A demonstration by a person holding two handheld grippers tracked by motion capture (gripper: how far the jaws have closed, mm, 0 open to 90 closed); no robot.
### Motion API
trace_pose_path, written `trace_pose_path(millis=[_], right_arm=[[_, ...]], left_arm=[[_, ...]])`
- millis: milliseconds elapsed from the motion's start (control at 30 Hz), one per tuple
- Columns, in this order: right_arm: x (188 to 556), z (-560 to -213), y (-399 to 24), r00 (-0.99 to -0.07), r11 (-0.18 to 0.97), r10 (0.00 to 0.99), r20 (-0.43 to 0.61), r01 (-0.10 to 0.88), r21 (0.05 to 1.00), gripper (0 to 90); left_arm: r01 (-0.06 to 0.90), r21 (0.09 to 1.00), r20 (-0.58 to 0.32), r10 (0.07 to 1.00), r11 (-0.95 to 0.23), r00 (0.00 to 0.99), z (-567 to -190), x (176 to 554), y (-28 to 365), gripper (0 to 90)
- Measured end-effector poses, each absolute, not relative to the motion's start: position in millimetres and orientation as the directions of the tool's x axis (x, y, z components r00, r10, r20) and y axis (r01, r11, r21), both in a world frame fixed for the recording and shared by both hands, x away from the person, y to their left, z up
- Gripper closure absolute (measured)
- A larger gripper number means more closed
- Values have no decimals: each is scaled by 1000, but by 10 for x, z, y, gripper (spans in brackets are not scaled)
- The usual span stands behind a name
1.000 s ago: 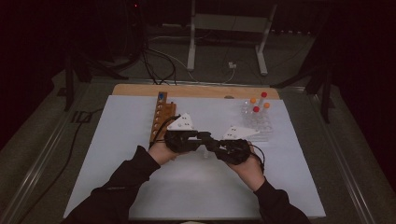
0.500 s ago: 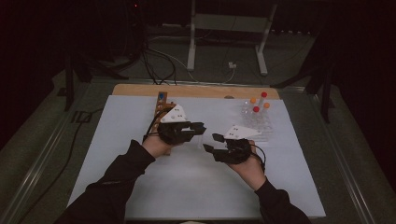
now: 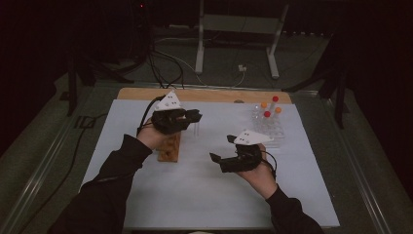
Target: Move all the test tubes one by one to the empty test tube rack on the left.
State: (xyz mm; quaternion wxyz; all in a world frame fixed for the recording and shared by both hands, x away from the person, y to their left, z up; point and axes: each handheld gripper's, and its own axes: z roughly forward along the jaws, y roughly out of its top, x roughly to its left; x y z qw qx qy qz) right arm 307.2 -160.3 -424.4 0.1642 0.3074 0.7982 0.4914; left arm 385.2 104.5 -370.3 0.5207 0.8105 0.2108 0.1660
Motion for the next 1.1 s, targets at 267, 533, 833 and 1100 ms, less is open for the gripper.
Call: trace_pose_path(millis=[267,533,833,1100], right_arm=[[3070,-4246,-1606,-775,332,630,48,325,886,17],[3060,-4233,-1606,-780,332,624,47,319,888,3],[3069,-4247,-1602,-782,338,621,50,325,883,3],[3074,-4252,-1605,-783,336,619,57,329,883,3]], left_arm=[[182,915,61,571,-359,819,-3640,4009,1203,773],[203,916,64,625,-347,778,-3611,4154,1397,773],[218,924,64,686,-316,725,-3595,4297,1617,773],[231,926,64,726,-300,684,-3616,4433,1733,773]])
